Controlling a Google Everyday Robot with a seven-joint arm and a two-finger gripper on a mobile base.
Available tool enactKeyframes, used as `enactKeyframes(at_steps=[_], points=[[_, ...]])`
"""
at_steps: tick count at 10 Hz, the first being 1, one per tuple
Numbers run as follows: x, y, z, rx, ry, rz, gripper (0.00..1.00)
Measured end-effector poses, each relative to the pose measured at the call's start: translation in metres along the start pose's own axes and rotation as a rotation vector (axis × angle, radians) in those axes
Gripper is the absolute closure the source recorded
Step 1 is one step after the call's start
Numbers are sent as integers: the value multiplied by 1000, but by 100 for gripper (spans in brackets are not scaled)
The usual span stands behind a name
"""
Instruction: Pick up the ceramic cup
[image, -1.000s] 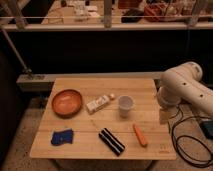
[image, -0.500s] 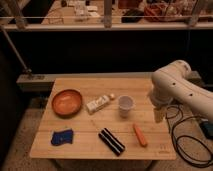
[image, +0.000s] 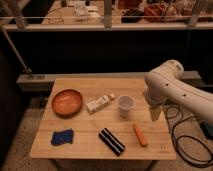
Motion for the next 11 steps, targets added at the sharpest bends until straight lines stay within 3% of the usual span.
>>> enactKeyframes(at_steps=[11], points=[[-27,-21,12,91,-2,-124,20]])
